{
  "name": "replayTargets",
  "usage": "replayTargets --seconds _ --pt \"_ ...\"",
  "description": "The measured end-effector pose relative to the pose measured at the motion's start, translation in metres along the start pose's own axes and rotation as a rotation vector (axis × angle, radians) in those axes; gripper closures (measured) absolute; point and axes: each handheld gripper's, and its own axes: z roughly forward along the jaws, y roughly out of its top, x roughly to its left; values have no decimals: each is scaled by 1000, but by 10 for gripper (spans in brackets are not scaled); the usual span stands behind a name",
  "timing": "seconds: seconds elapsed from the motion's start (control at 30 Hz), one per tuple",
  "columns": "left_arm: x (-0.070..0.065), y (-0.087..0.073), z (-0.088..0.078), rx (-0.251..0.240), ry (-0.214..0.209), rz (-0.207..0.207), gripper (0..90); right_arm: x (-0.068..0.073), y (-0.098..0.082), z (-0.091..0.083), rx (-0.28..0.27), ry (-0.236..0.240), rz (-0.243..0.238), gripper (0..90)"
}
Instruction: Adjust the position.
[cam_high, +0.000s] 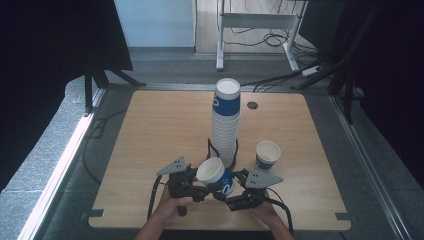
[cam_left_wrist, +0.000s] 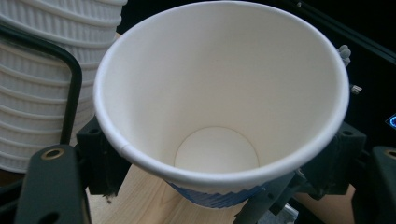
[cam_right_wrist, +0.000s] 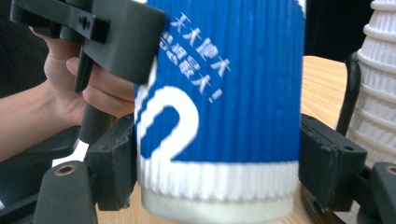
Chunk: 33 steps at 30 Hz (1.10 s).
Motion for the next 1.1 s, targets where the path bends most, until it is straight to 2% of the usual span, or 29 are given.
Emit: replayTargets --seconds 0.4,0.6,0.87,0.97,1.1 --pt "-7 5 -4 19 35 75 212 0 2 -3 35 -27 -29 196" --pt "-7 6 -7 22 46 89 213 1 4 -4 52 -44 -54 190" --pt "-7 9 -14 18 82 108 214 1 4 -5 83 -66 -79 177" --pt "-8 11 -15 36 118 134 214 2 4 -6 86 -91 -98 176" --pt "-9 12 -15 69 160 165 214 1 5 -6 101 -98 -112 170"
